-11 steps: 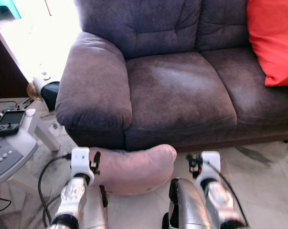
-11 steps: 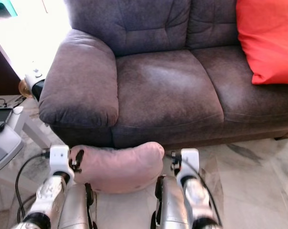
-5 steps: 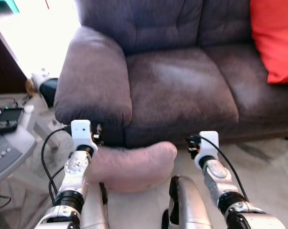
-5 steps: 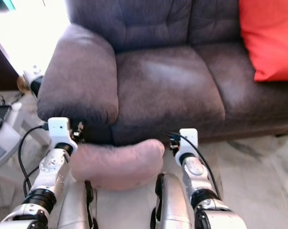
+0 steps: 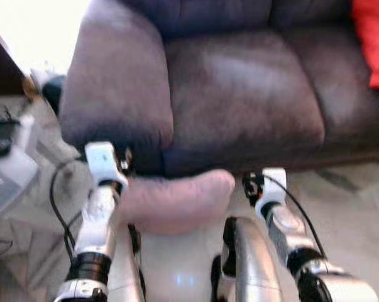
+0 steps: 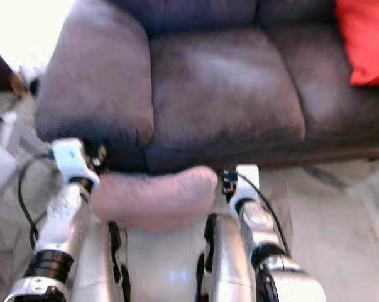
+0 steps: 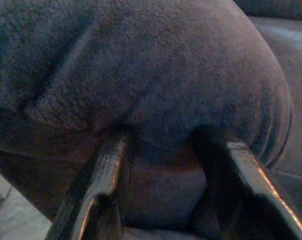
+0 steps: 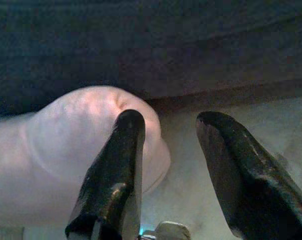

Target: Move the pillow to the sofa from floor

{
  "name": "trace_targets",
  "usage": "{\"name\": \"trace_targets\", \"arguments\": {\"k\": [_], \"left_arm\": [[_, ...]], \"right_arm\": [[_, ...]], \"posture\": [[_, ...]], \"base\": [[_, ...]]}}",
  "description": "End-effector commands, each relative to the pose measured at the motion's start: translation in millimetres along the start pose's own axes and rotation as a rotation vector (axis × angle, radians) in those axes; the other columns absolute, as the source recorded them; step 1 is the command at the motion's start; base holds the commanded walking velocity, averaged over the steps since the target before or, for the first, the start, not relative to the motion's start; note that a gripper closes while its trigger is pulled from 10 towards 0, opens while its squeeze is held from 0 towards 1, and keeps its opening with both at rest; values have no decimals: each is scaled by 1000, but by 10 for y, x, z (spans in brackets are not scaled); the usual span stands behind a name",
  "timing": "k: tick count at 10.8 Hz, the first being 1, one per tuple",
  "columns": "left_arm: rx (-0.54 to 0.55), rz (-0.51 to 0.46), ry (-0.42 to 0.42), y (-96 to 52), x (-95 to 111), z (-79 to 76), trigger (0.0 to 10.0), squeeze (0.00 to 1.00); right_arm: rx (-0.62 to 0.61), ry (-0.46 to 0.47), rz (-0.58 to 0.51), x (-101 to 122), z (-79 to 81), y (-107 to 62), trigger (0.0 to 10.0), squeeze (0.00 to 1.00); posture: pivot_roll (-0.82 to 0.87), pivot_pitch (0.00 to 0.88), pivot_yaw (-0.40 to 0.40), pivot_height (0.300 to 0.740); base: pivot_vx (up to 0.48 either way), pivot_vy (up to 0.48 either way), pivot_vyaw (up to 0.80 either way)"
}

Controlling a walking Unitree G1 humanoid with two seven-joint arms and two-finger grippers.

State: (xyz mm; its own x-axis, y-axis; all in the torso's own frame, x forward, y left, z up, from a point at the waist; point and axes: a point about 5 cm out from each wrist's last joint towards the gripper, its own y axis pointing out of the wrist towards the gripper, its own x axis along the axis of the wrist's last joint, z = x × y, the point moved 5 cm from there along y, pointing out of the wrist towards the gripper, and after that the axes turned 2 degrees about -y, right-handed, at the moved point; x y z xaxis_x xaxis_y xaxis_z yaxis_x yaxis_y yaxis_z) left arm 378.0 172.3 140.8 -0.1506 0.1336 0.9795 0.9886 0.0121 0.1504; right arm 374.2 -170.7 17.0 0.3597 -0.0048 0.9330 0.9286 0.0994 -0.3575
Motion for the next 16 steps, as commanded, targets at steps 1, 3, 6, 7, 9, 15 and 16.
{"name": "trace_targets", "arguments": {"k": [1, 3, 6, 7, 9, 15, 16], "left_arm": [[-10, -23, -16, -5, 117, -60, 10000, 0], [-1, -75, -45, 1, 399, -124, 10000, 0], [-59, -126, 65, 40, 721, -128, 10000, 0], [-44, -61, 183, -14, 590, 10, 10000, 0], [32, 4, 171, -154, 515, 205, 10000, 0], [196, 158, 160, -765, 583, 648, 10000, 0], [168, 167, 137, -796, 575, 546, 10000, 0]], "right_arm": [[23, 27, 24, -49, 29, -4, 10000, 0], [58, 32, -3, 92, 100, 47, 10000, 1000], [113, 37, -26, 226, 213, 93, 10000, 1000], [126, 24, -23, 234, 252, 101, 10000, 1000], [137, 21, -15, 208, 269, 96, 10000, 1000], [159, 1, 5, 180, 325, 100, 10000, 1000], [164, 0, 5, 189, 337, 103, 10000, 1000]], "posture": [[112, 364, -37, 526], [127, 398, -49, 526], [141, 404, -56, 526], [145, 408, -57, 526], [146, 415, -56, 526], [171, 450, -50, 526], [176, 456, -50, 526]], "base": [[0, 0, 0], [0, 0, 0], [0, 0, 0], [0, 0, 0], [0, 0, 0], [0, 0, 0], [0, 0, 0]]}}
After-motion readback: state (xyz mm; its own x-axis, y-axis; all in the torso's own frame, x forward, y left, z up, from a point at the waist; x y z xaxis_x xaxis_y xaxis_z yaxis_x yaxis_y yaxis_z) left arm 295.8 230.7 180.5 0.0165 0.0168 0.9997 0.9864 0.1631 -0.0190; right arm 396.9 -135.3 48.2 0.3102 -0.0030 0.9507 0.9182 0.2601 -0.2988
